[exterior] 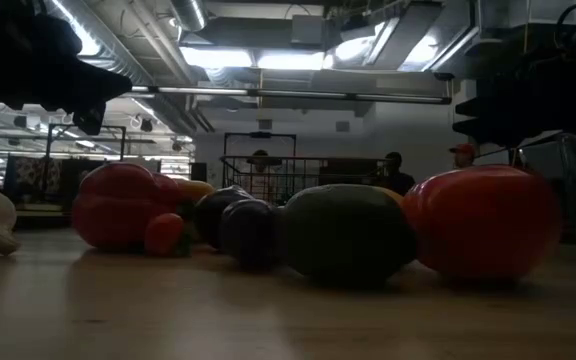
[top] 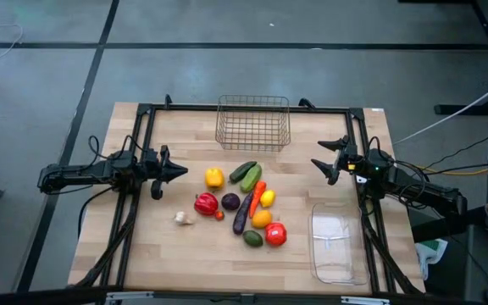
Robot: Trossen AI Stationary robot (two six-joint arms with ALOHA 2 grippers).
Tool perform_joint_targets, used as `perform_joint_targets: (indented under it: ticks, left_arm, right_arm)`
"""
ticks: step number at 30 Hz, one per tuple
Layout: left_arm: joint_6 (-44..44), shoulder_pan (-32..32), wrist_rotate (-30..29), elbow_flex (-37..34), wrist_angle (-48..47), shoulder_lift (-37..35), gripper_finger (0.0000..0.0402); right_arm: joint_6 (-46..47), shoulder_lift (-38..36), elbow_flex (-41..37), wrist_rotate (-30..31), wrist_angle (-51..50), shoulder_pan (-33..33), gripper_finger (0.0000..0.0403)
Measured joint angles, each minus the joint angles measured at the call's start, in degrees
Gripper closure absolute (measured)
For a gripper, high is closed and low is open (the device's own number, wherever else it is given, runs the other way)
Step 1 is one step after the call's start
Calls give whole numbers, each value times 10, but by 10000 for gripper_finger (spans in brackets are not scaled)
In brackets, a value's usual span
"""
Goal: Sort produce into baskets
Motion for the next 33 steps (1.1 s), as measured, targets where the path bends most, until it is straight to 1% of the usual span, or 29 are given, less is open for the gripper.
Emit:
perform_joint_targets:
  ticks: [11, 29, 33]
  left_arm:
    - [-19, 0, 0, 0, 0, 0, 382]
    - [-19, 0, 0, 0, 0, 0, 382]
    - [-33, 0, 0, 0, 0, 0, 382]
  right_arm:
    - [0, 0, 0, 0, 0, 0, 33]
    - [0, 0, 0, 0, 0, 0, 33]
    - [0, 0, 0, 0, 0, 0, 33]
